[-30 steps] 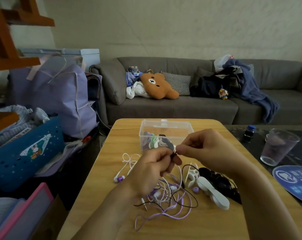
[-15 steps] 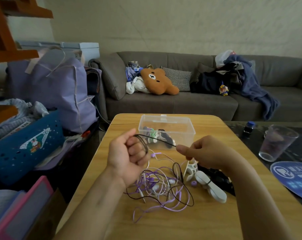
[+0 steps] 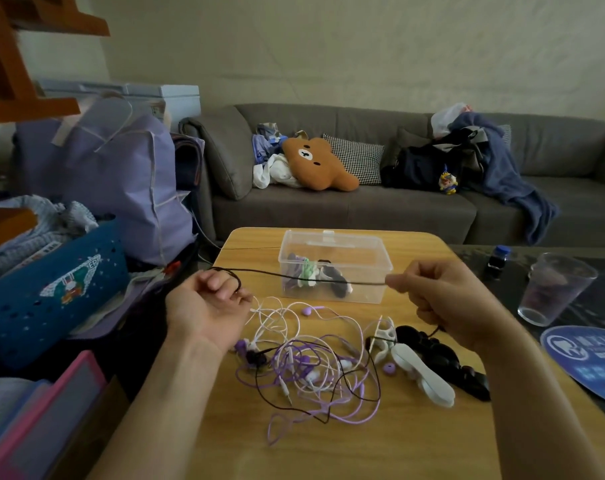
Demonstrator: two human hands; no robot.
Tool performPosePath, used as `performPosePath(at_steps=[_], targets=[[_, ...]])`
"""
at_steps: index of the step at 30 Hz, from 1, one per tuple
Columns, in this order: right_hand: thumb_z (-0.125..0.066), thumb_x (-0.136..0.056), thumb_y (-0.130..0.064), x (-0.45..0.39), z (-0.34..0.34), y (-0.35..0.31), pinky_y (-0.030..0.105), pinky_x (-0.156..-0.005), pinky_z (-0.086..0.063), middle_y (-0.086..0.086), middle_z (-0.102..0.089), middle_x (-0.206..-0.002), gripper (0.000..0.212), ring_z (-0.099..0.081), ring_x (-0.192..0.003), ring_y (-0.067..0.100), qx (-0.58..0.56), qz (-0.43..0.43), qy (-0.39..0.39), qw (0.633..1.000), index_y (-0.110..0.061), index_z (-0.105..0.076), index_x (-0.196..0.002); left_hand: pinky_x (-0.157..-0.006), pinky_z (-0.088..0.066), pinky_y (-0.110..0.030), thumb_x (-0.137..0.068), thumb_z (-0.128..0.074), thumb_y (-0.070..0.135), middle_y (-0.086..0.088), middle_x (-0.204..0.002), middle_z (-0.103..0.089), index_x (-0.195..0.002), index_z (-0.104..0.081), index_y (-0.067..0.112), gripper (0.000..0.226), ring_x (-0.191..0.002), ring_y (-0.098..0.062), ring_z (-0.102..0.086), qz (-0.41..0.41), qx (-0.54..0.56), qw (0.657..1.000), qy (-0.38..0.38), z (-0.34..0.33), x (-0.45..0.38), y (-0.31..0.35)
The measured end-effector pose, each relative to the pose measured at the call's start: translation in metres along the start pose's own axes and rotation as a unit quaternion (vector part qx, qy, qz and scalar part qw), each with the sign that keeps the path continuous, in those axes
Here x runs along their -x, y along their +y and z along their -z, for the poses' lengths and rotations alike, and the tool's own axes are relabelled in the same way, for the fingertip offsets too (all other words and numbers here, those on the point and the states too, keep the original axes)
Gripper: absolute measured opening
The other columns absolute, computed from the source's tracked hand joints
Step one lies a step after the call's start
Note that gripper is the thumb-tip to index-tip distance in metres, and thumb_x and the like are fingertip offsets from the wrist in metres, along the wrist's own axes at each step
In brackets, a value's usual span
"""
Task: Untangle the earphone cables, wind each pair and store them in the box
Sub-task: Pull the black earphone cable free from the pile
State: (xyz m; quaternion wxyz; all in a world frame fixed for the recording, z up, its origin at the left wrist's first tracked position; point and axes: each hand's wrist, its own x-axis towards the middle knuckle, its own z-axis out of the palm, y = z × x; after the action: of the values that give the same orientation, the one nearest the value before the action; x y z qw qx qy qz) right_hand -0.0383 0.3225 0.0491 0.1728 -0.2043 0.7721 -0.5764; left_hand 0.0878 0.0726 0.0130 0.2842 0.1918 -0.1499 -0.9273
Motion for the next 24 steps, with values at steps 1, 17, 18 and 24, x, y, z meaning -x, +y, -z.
performPosePath(at_steps=[1,17,18,24], targets=[[-0.077,-0.079,-0.022,-0.001,-0.001,0.002,0.025,-0.045,-0.034,0.002,-0.049,-0.054,0.023,-0.037,-0.046,0.013,0.062,-0.009,0.016,0.998,-0.004,-0.063,-0.076,-0.064,-0.028,-0.028,-0.086,-0.038,0.011,0.009,-0.052,-0.036,-0.061,-0.038,0.023,0.028,-0.04,-0.009,-0.029,0.002,0.007,1.0,0.001,0.0,0.002,0.001],[-0.077,-0.07,-0.02,-0.008,-0.038,-0.005,0.019,-0.042,-0.027,0.003,-0.035,-0.052,0.028,-0.028,-0.043,0.011,-0.142,0.13,-0.284,0.939,-0.012,-0.052,-0.061,-0.062,-0.042,-0.019,-0.102,-0.041,0.016,0.004,-0.073,-0.064,-0.081,-0.062,0.017,0.03,-0.058,-0.006,-0.051,-0.409,-0.635,0.655,-0.016,-0.003,0.006,-0.029],[-0.079,-0.069,-0.024,-0.009,-0.037,-0.007,0.02,-0.043,-0.026,0.001,-0.035,-0.052,0.031,-0.027,-0.044,0.012,-0.186,0.159,-0.253,0.936,-0.015,-0.052,-0.059,-0.071,-0.044,-0.029,-0.102,-0.042,0.016,0.005,-0.067,-0.061,-0.078,-0.062,0.016,0.031,-0.058,-0.008,-0.05,-0.427,-0.653,0.625,-0.031,-0.003,0.007,-0.031],[-0.06,-0.093,-0.023,-0.006,-0.027,-0.022,0.023,-0.043,-0.021,-0.004,-0.032,-0.051,0.025,-0.026,-0.044,0.009,-0.323,0.191,0.032,0.926,-0.012,-0.061,-0.07,-0.066,-0.029,-0.035,-0.102,-0.043,0.024,0.012,-0.053,-0.053,-0.065,-0.044,0.027,0.038,-0.048,-0.007,-0.043,-0.416,-0.676,0.571,-0.211,-0.014,0.024,-0.039]])
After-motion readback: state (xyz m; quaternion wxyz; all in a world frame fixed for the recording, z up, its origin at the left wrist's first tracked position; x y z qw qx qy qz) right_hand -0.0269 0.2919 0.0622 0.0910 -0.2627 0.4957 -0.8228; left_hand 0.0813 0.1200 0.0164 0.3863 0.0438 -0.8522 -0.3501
